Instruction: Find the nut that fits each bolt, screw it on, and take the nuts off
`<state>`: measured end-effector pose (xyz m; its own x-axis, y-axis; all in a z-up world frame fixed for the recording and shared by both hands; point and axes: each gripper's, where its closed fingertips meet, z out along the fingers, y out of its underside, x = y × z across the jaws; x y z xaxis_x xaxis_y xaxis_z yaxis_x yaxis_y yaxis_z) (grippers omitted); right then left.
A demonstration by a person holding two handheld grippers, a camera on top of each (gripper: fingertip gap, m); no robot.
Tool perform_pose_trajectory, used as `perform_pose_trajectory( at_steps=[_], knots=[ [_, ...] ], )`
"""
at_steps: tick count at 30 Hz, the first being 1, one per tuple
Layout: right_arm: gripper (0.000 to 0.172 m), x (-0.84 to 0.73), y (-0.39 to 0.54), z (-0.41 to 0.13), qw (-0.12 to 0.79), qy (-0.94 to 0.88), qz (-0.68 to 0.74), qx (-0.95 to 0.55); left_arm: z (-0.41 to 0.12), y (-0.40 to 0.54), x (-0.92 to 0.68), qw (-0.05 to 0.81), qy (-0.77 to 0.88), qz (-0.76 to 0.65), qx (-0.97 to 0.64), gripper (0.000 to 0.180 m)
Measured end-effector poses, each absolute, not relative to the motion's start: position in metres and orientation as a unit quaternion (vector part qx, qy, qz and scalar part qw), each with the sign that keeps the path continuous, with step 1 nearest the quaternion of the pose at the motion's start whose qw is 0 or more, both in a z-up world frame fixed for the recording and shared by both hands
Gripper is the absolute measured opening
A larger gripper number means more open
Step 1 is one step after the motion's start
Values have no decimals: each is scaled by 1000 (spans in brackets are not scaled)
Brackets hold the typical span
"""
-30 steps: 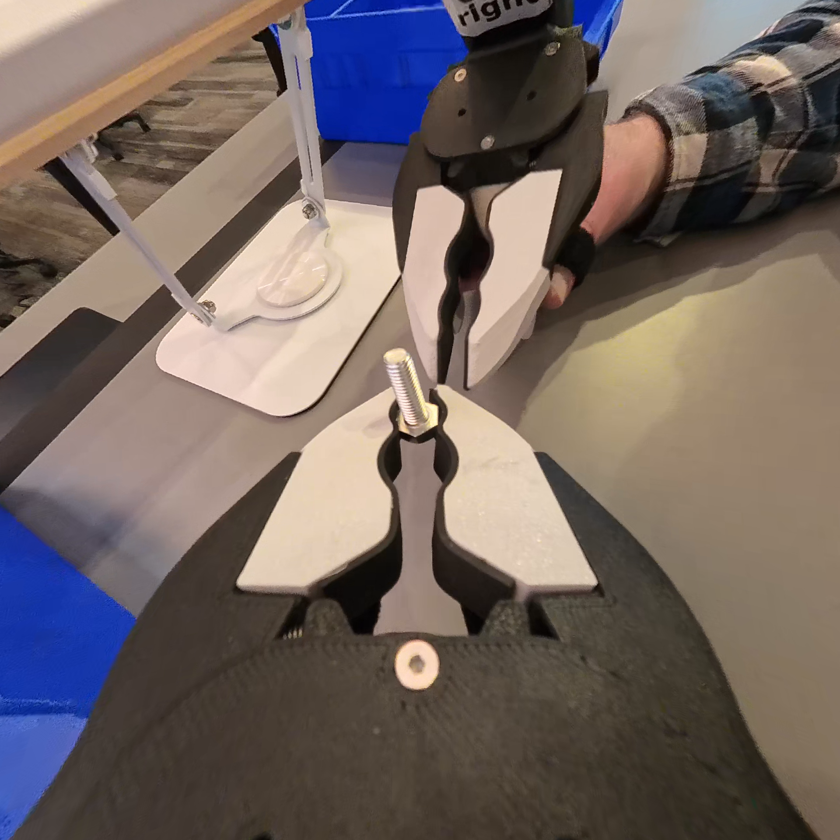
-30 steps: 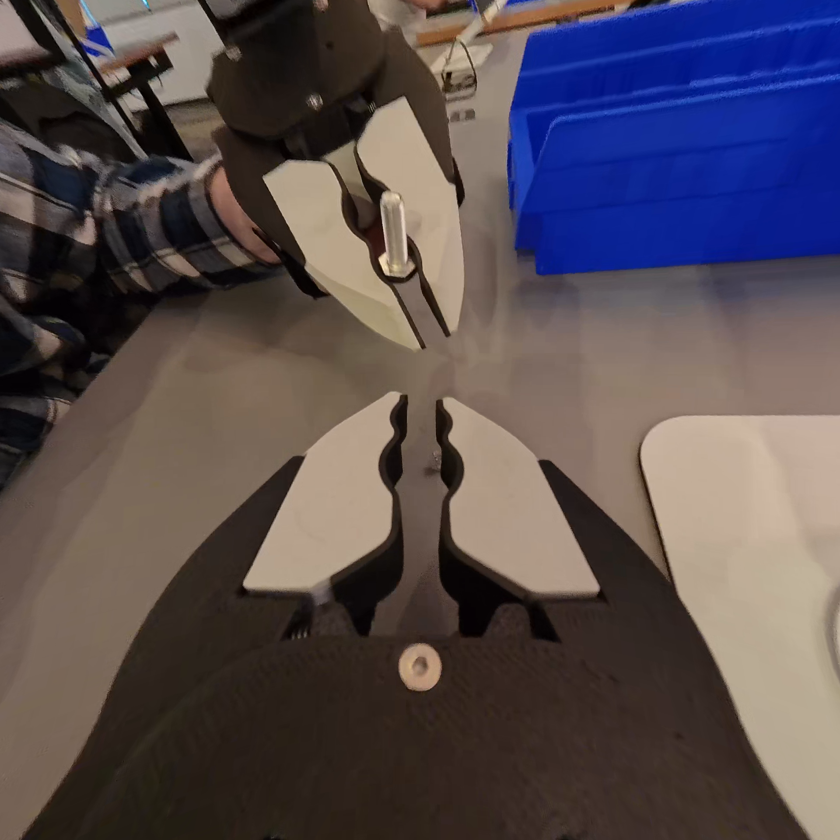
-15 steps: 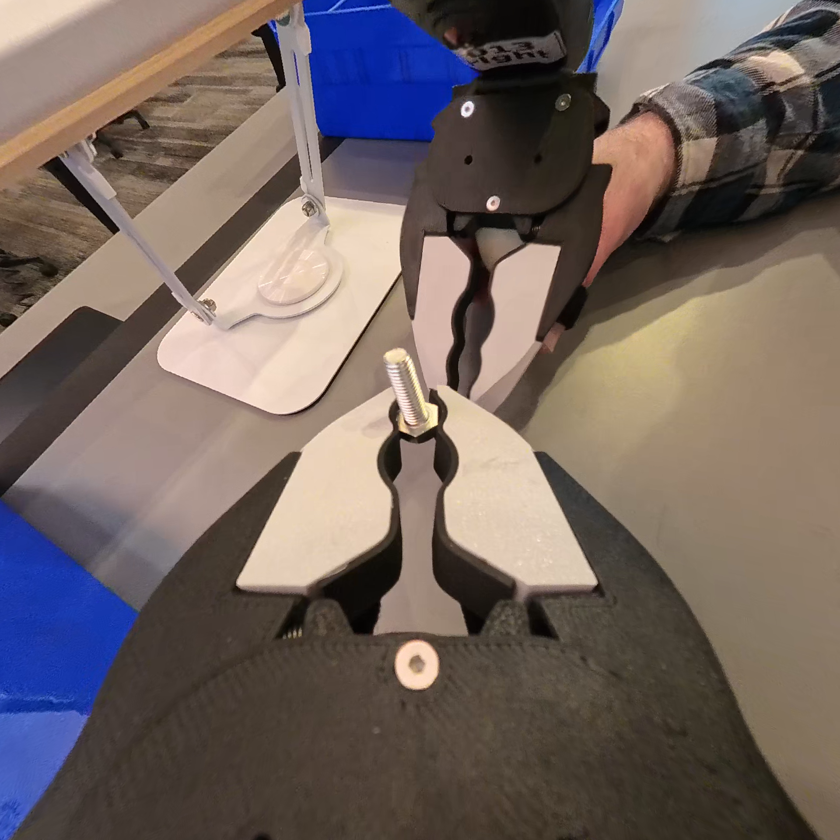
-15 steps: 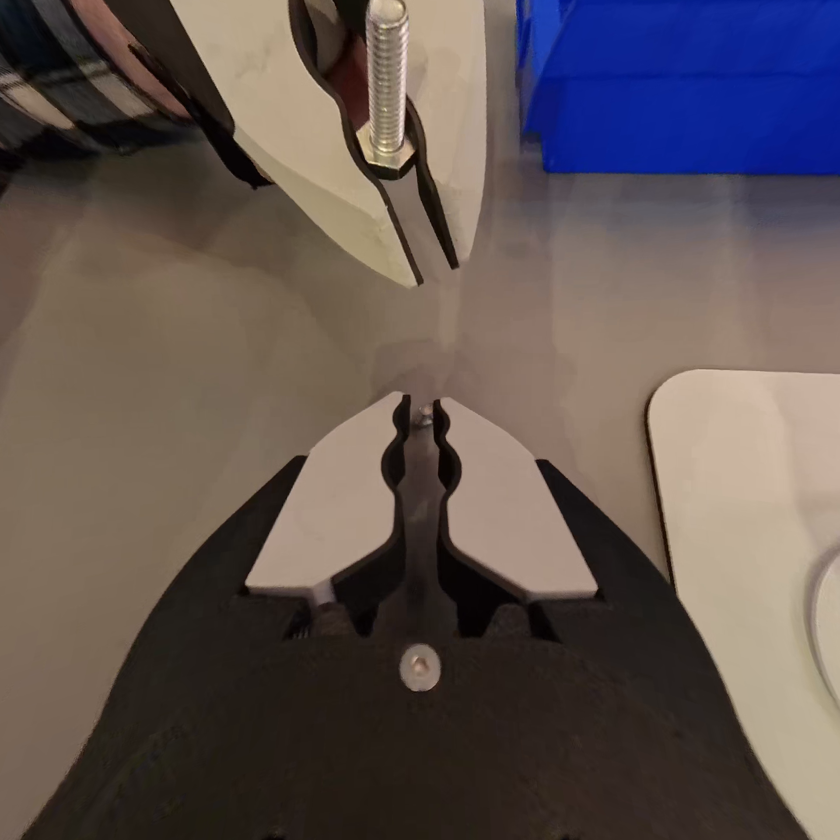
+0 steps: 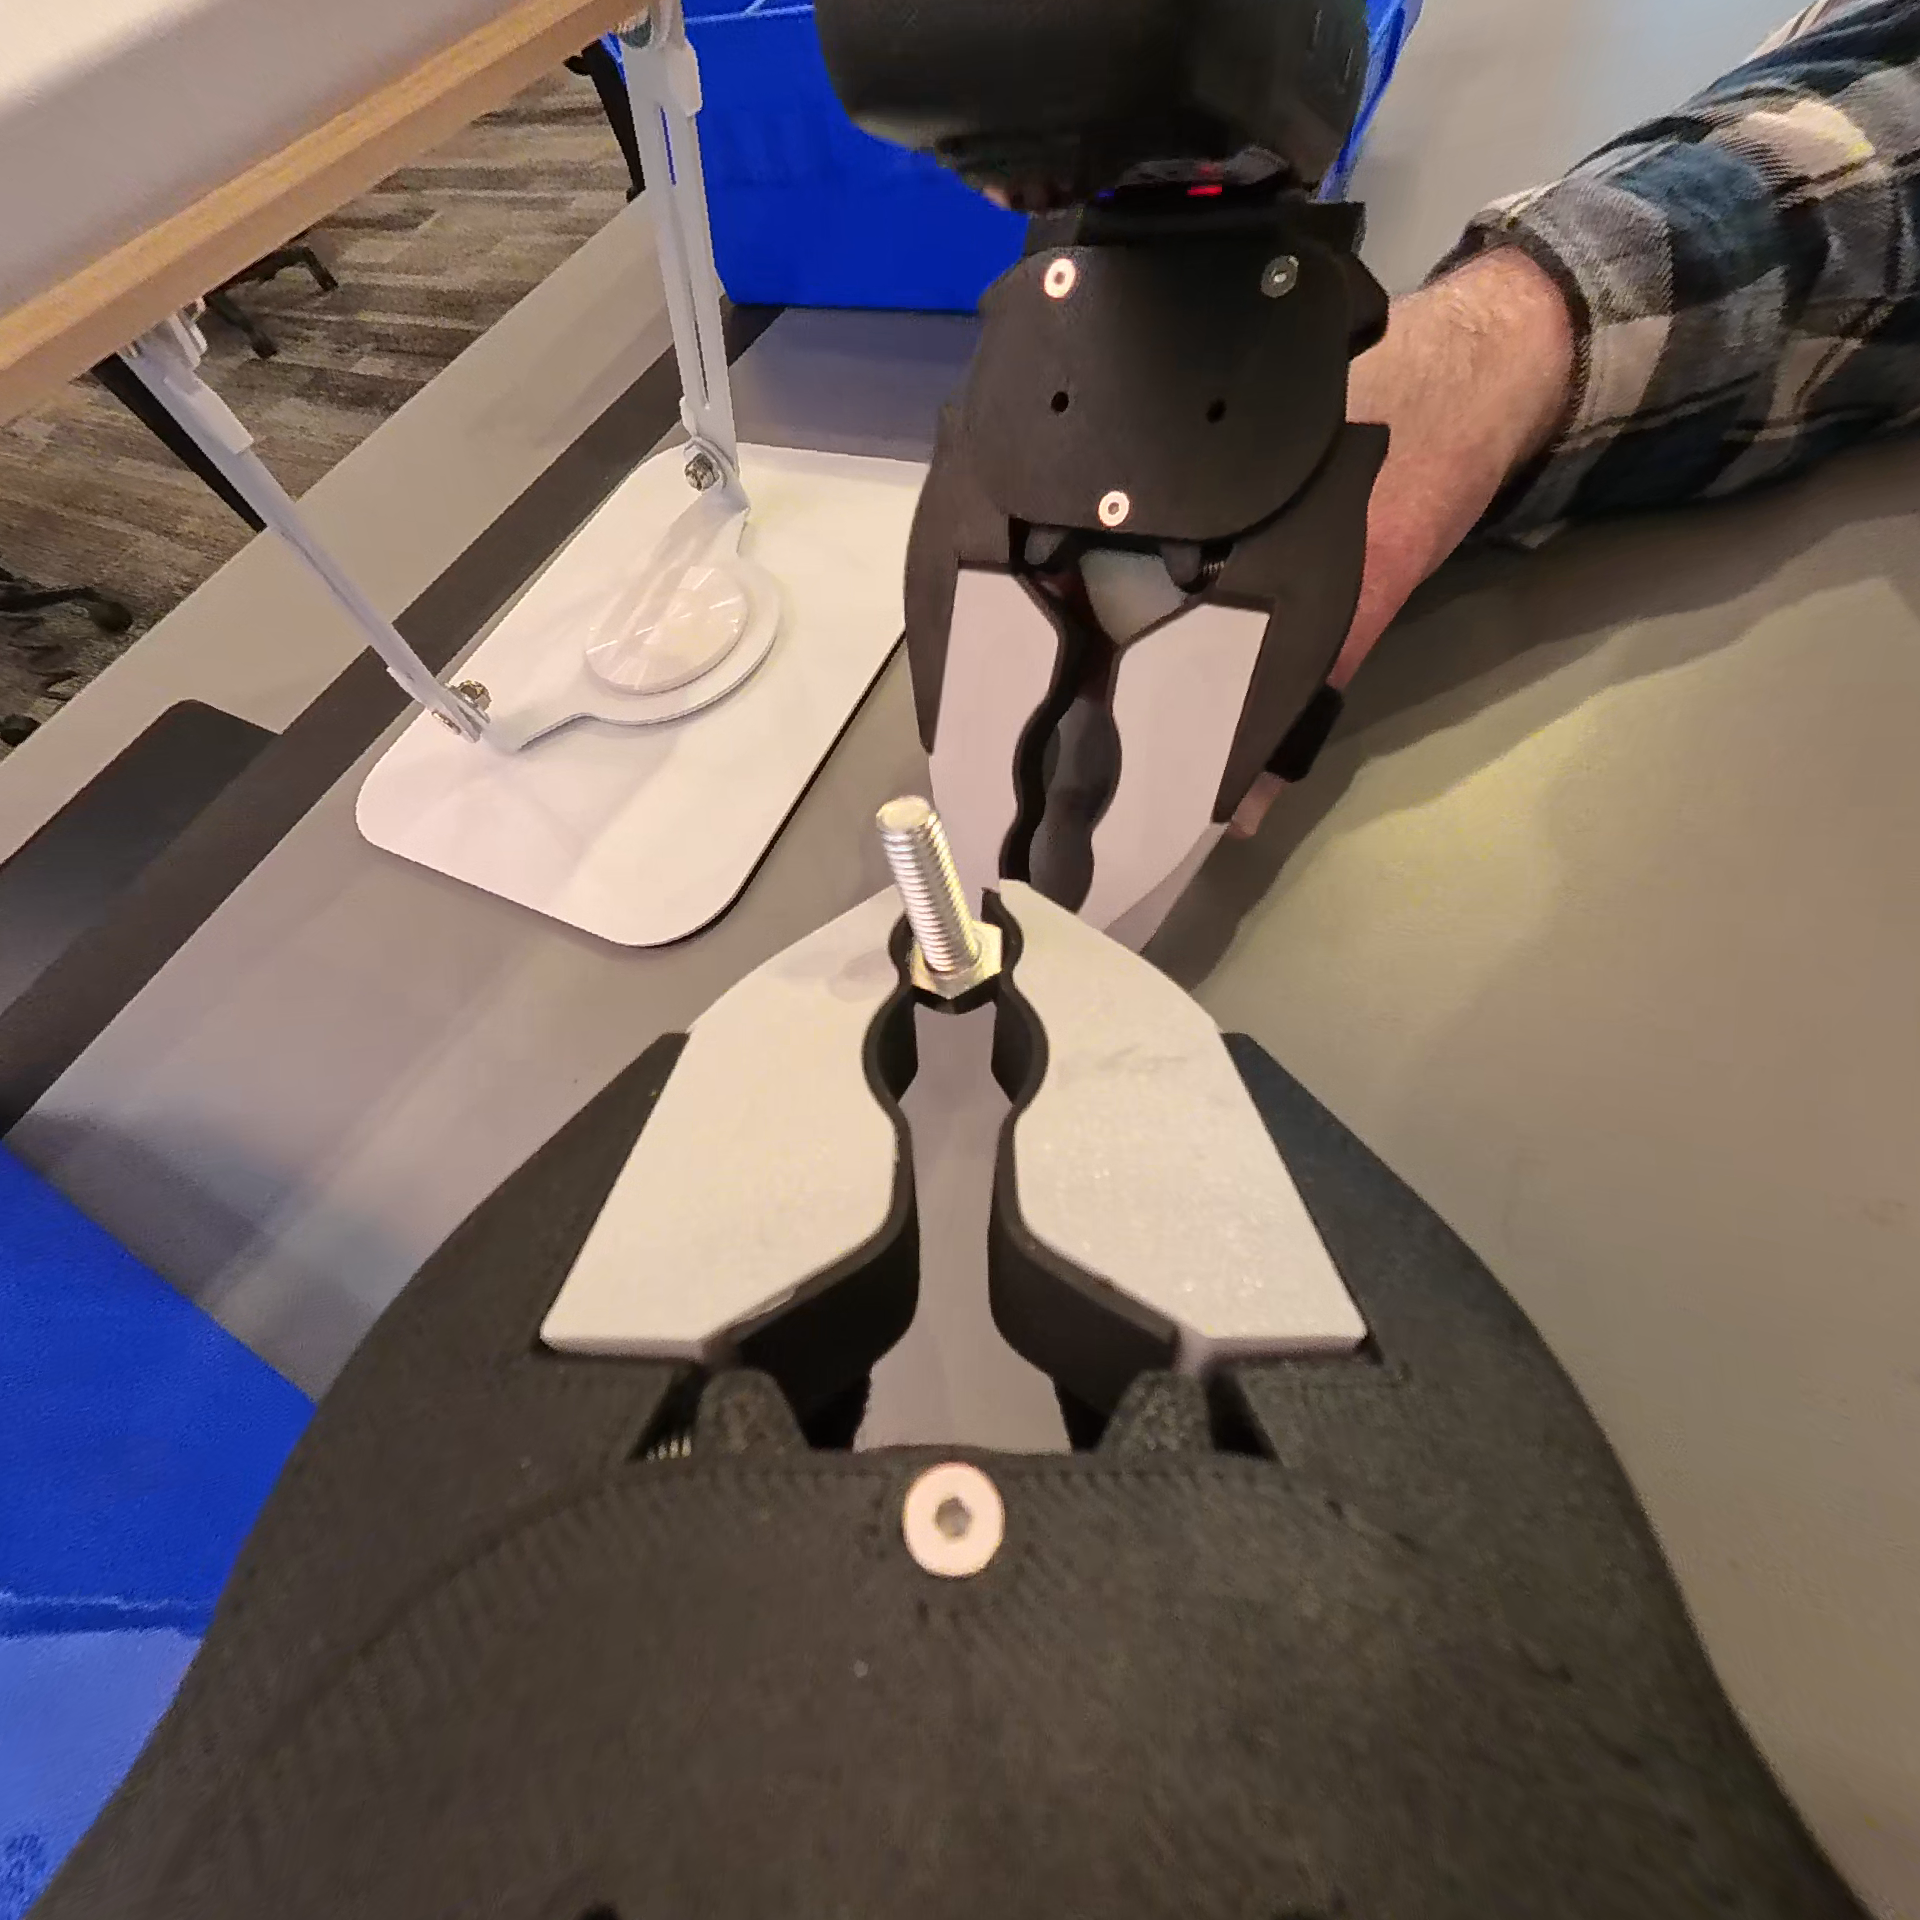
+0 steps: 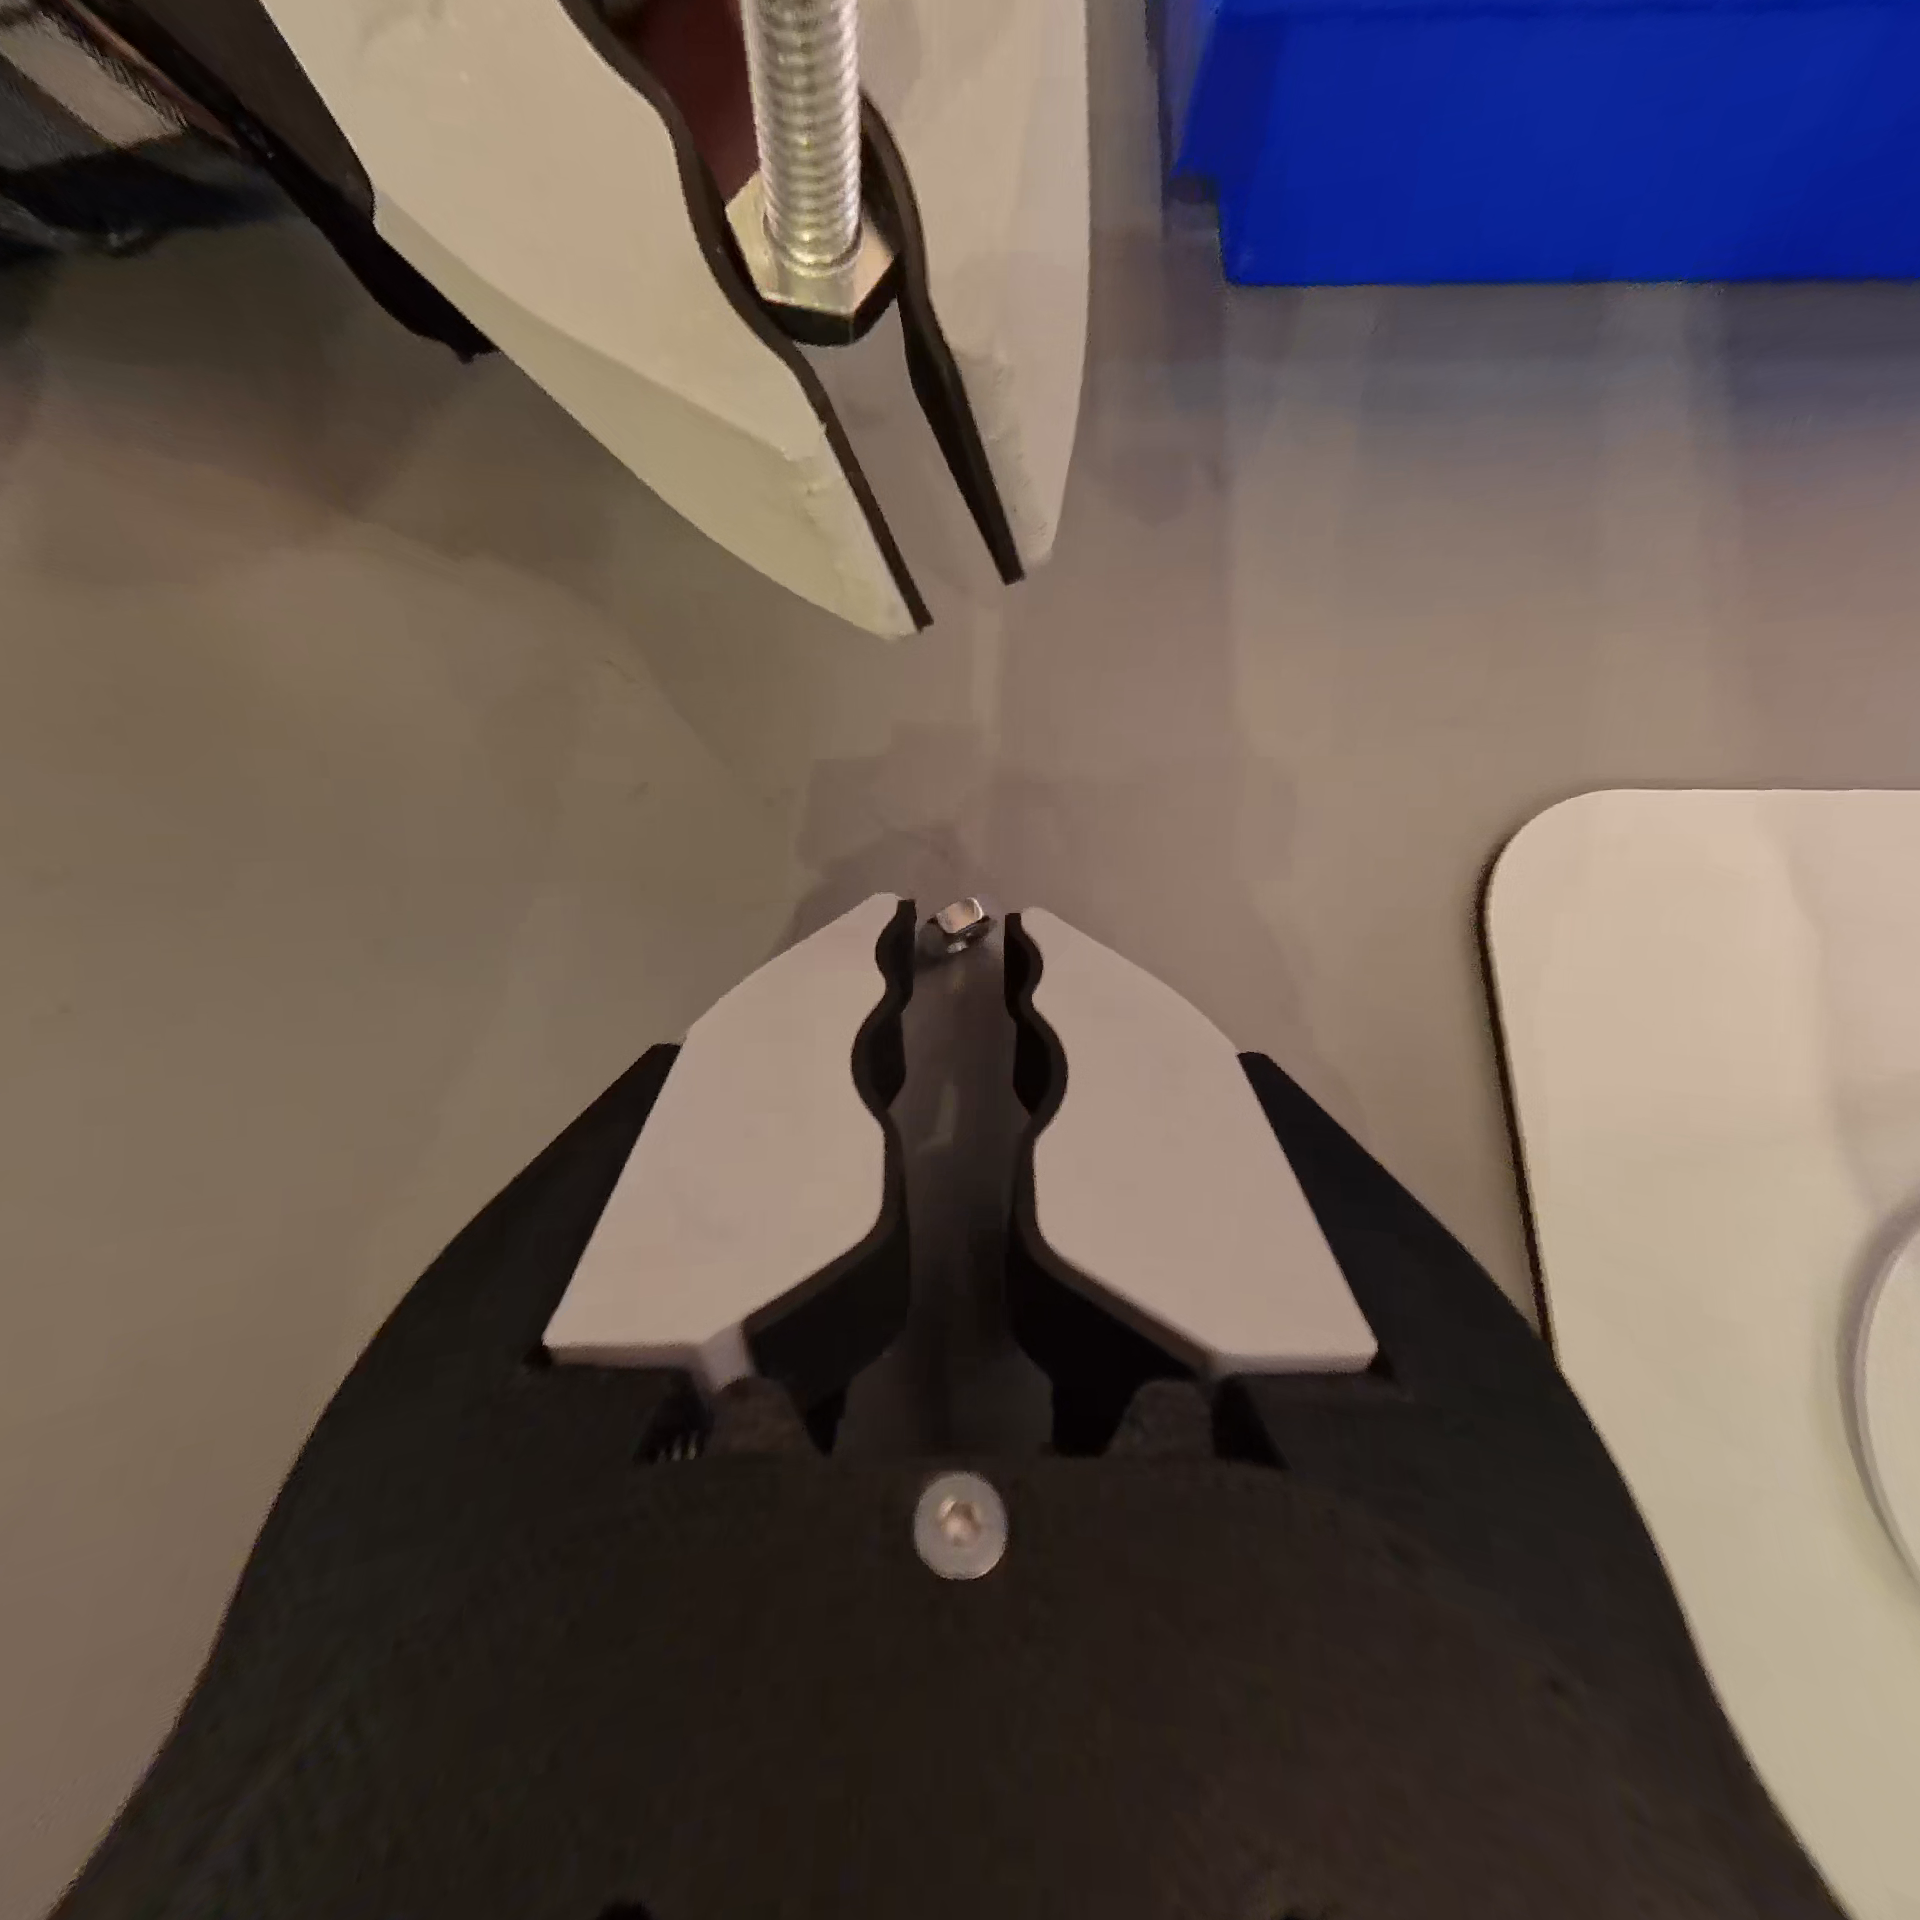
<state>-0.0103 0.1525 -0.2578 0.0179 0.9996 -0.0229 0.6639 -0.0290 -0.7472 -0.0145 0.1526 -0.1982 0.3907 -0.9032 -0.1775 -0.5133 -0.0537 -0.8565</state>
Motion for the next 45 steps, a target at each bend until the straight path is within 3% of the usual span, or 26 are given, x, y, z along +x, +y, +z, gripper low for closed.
perform_pose_trajectory(
  at_steps=[17, 25, 38, 45],
  knots=[
    [6, -13, 145, -263, 249, -655, 301, -647, -199, 152, -14, 460, 513, -209, -694, 9],
    [7, -10, 120, -261, 164, -680, 367, -613, -199, 152, -15, 460, 513, -209, -694, 9],
    [23, -13, 128, -262, 195, -674, 346, -623, -200, 153, -16, 459, 513, -207, -695, 8],
    [13, -15, 123, -262, 217, -695, 330, -601, -199, 154, -18, 460, 511, -206, -697, 10]
  ],
)
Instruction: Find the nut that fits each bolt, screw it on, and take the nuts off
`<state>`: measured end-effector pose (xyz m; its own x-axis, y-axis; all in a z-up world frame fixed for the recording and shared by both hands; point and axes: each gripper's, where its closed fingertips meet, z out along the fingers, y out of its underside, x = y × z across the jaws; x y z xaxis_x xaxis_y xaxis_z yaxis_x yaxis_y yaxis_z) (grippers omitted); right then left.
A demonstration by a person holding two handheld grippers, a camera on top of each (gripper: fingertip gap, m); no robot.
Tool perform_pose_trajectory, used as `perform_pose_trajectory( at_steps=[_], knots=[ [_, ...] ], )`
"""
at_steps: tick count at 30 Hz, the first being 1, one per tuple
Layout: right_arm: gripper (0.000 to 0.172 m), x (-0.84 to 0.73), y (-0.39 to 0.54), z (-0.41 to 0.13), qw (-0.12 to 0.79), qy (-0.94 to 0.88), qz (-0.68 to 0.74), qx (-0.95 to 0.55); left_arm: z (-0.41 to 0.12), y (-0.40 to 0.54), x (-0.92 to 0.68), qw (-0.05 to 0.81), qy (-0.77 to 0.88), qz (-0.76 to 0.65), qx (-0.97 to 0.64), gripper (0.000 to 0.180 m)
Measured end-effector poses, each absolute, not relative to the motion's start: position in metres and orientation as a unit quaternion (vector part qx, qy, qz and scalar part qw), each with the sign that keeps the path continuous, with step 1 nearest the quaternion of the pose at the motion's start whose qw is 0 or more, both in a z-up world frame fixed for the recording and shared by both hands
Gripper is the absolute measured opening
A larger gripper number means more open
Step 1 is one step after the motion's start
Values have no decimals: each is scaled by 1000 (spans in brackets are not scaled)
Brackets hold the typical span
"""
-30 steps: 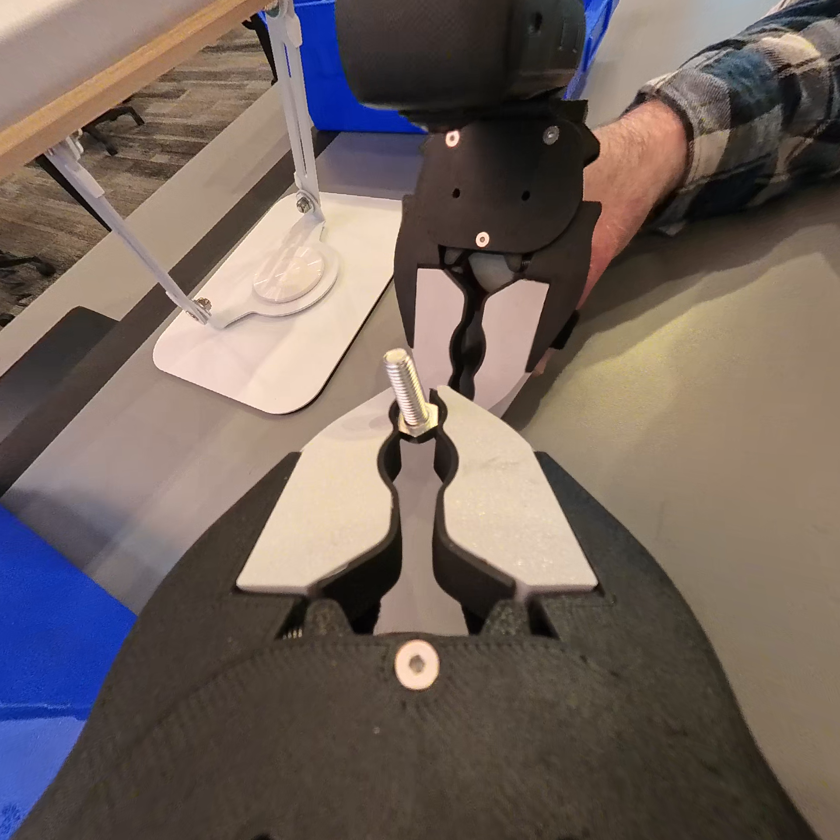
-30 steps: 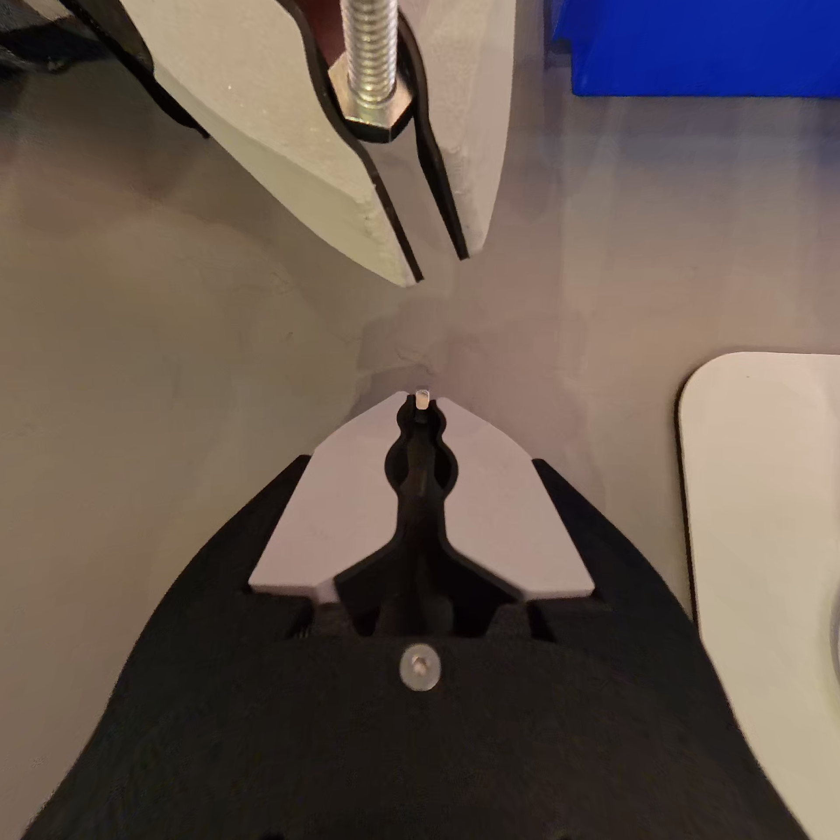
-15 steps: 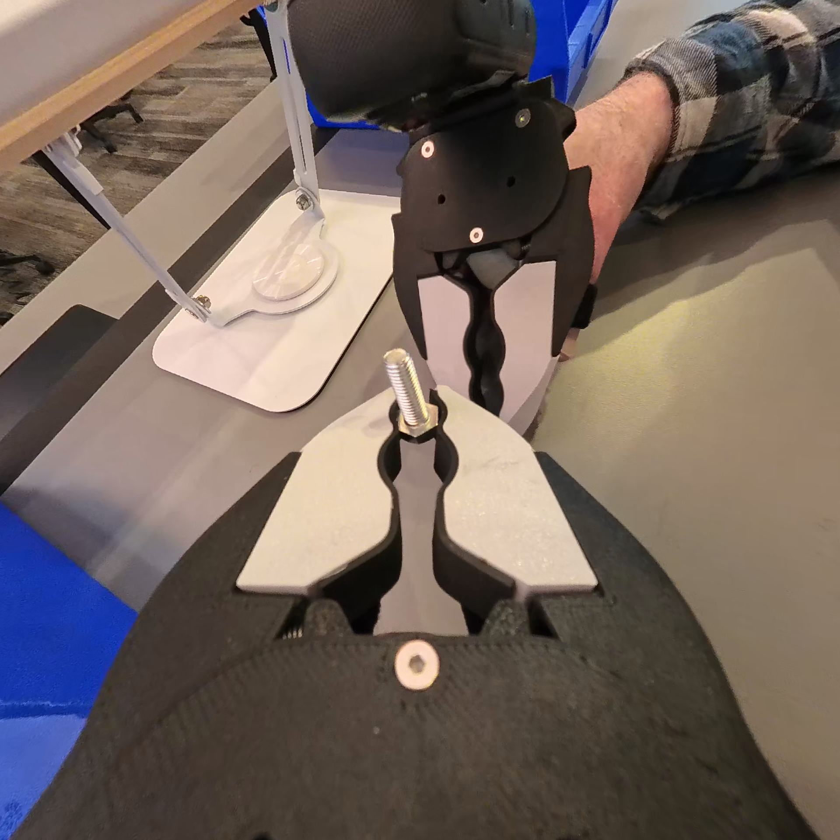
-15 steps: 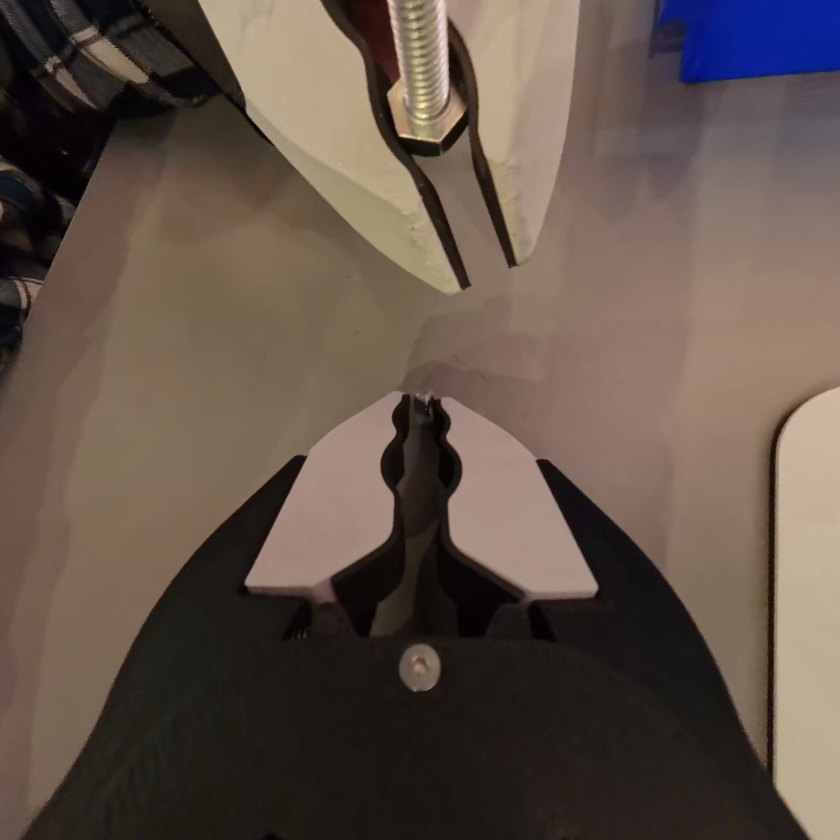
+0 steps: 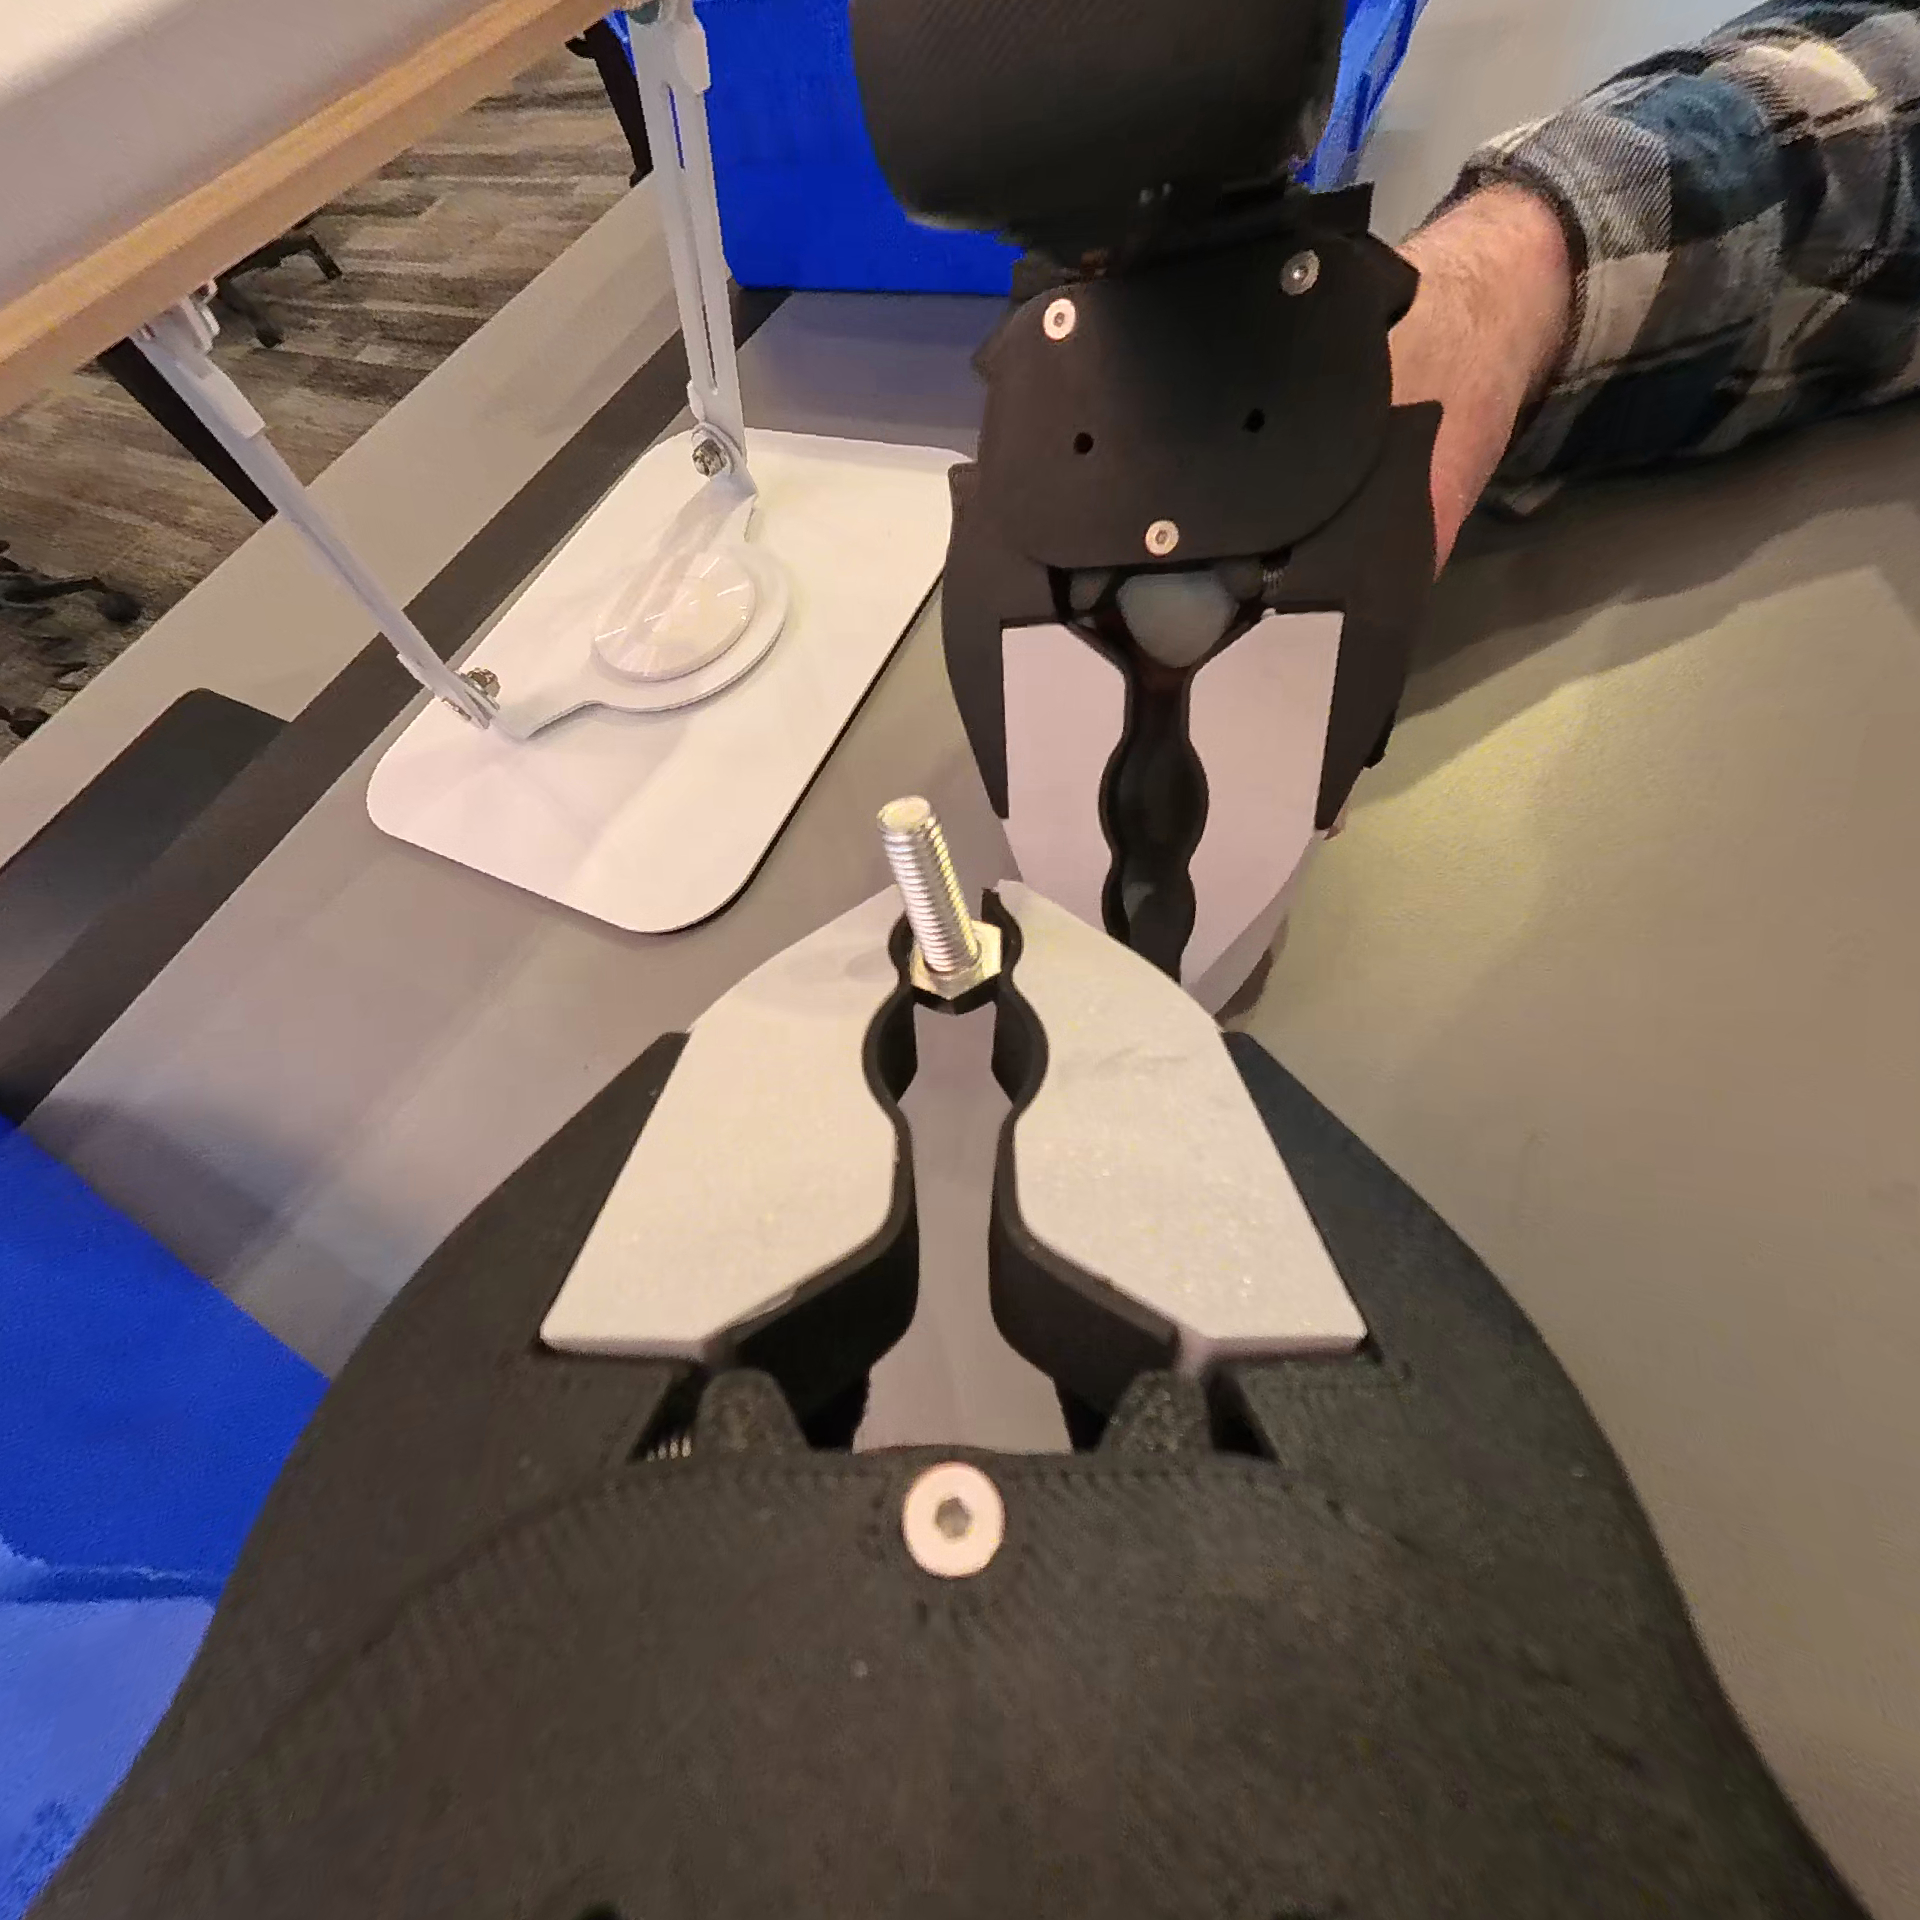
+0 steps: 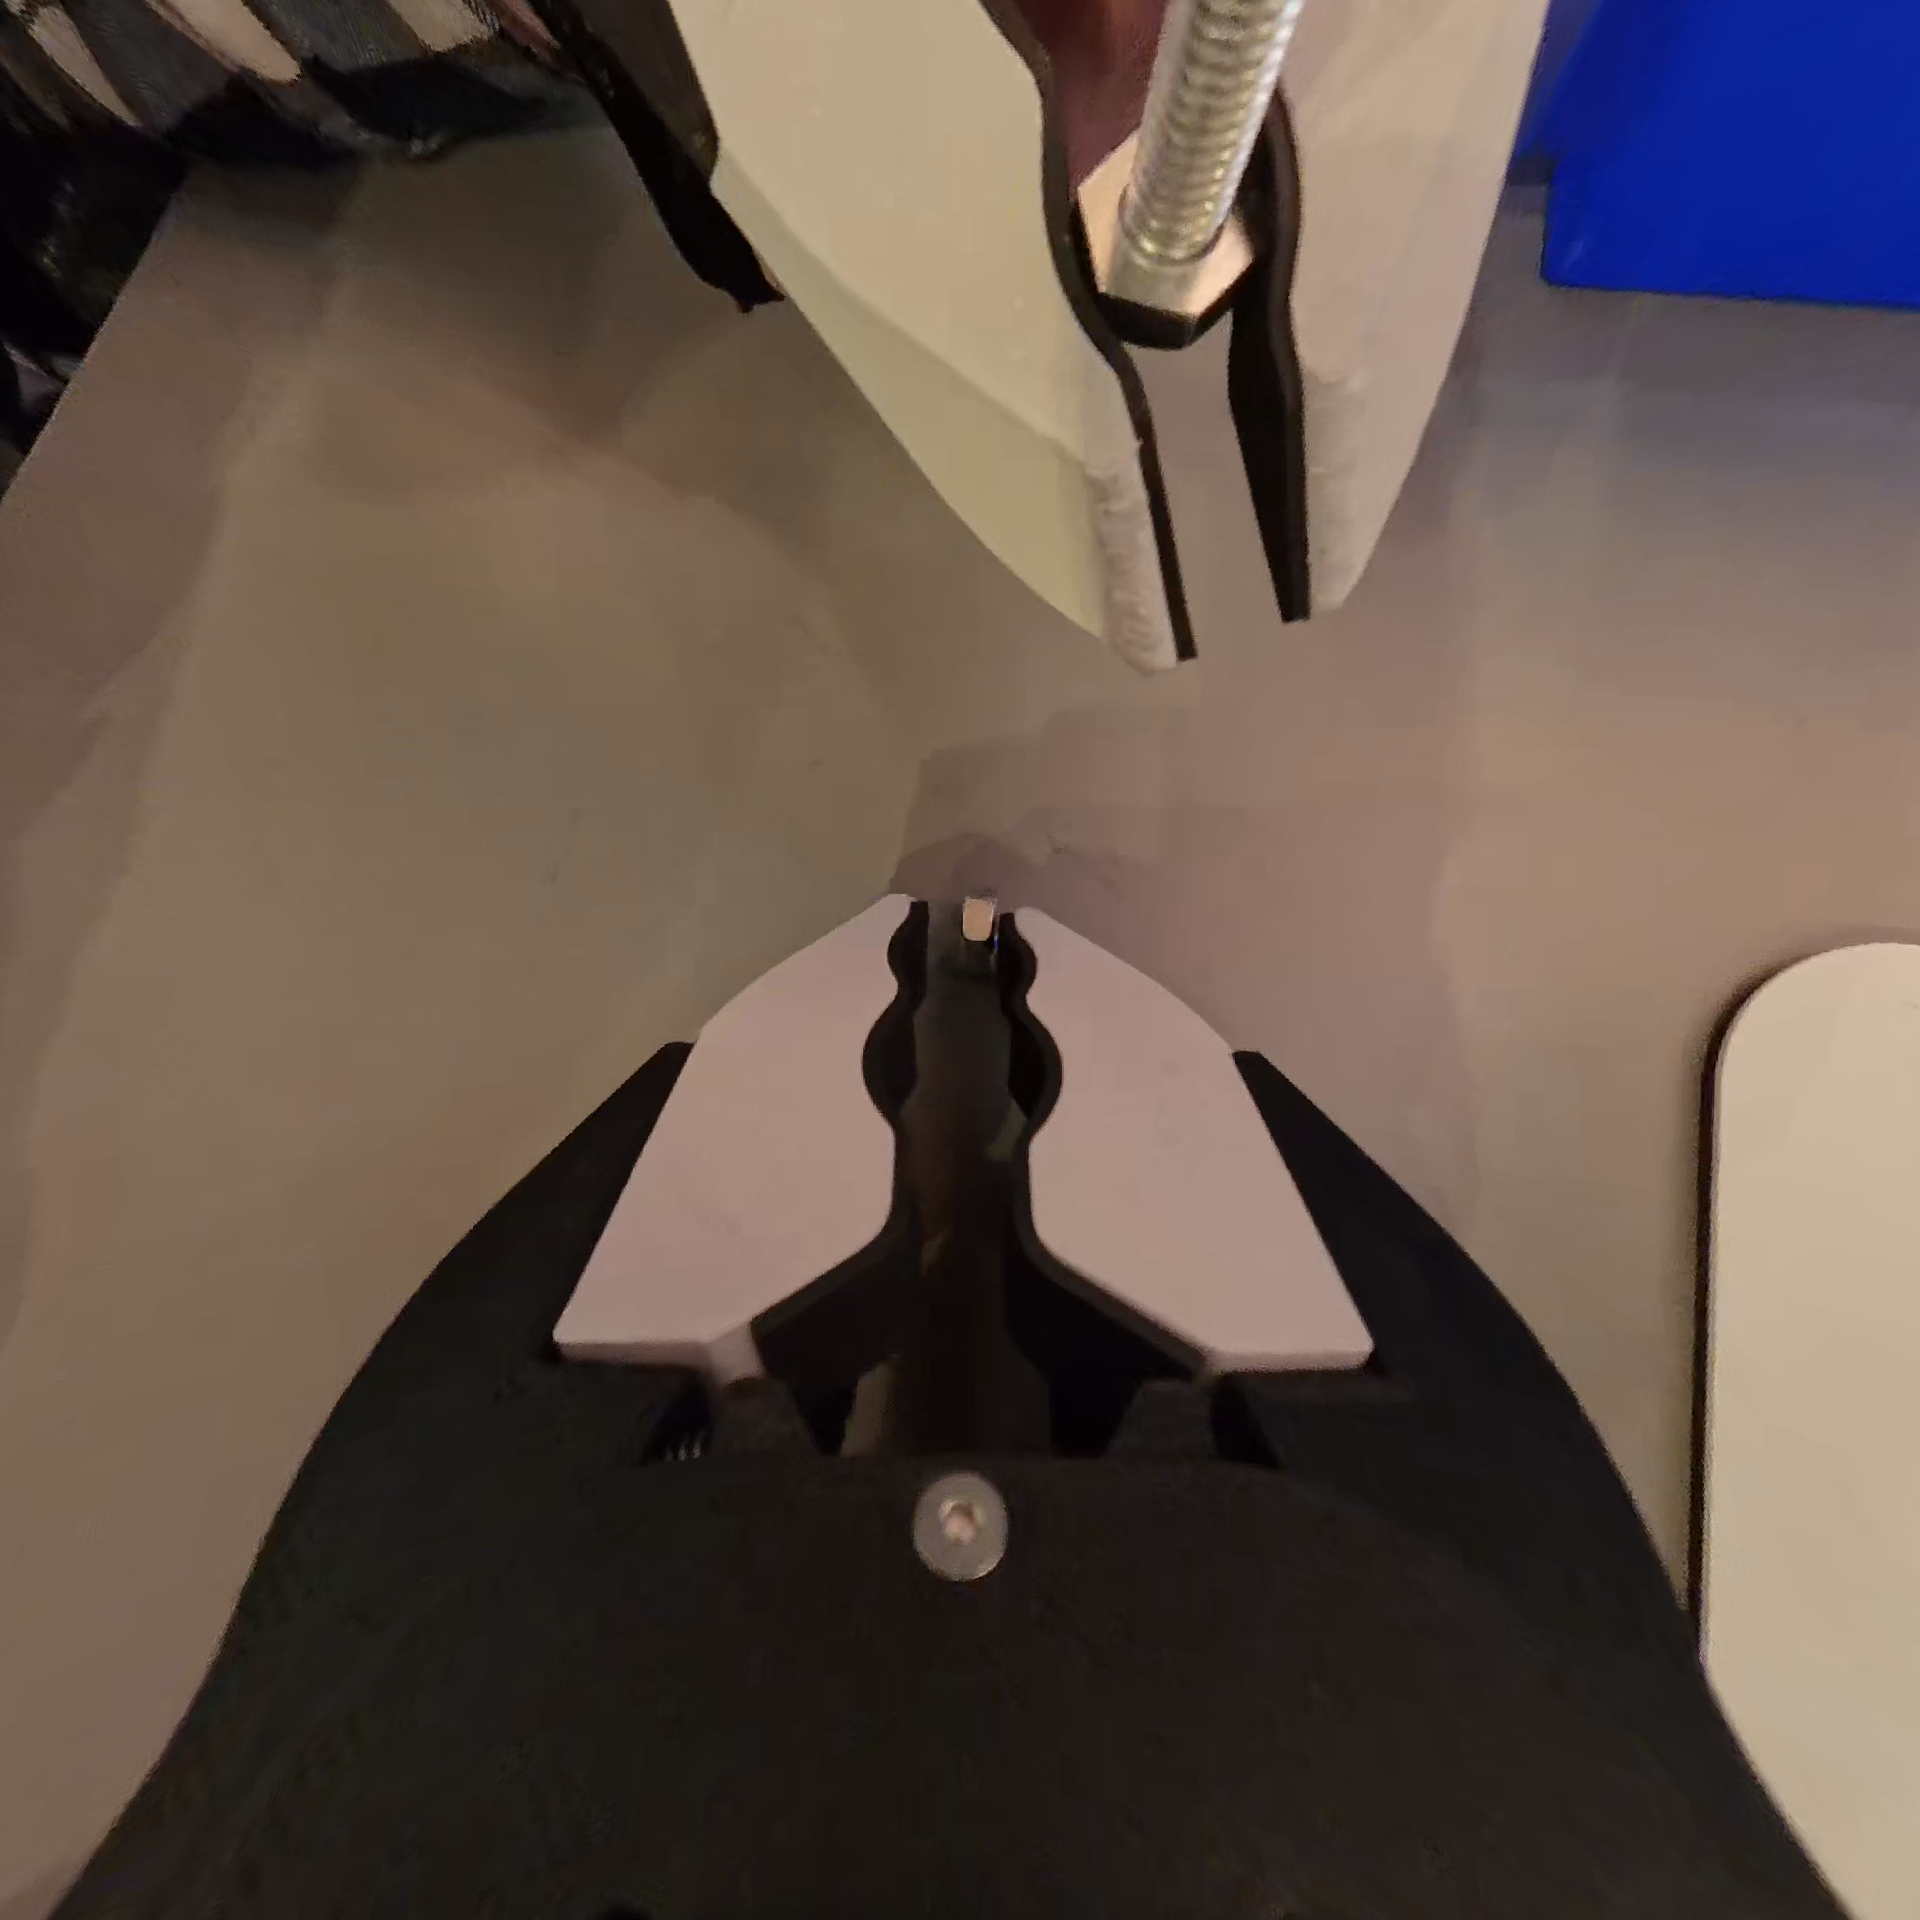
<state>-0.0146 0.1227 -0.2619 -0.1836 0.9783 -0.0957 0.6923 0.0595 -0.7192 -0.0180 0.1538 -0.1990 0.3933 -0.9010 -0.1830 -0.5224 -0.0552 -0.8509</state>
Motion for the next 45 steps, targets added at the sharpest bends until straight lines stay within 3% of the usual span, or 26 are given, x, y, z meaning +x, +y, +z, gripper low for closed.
perform_pose_trajectory(
  at_steps=[17, 22, 35, 45],
  knots=[
    [7, -19, 118, -257, 259, -722, 302, -566, -203, 155, -19, 455, 513, -202, -699, 10],
    [25, -21, 93, -261, 242, -761, 307, -518, -204, 155, -19, 454, 515, -199, -699, 10],
    [17, -12, 89, -259, 204, -759, 348, -511, -204, 155, -20, 453, 515, -199, -700, 10],
    [31, 6, 90, -260, 178, -785, 341, -486, -205, 155, -20, 451, 516, -200, -700, 10]
  ],
)
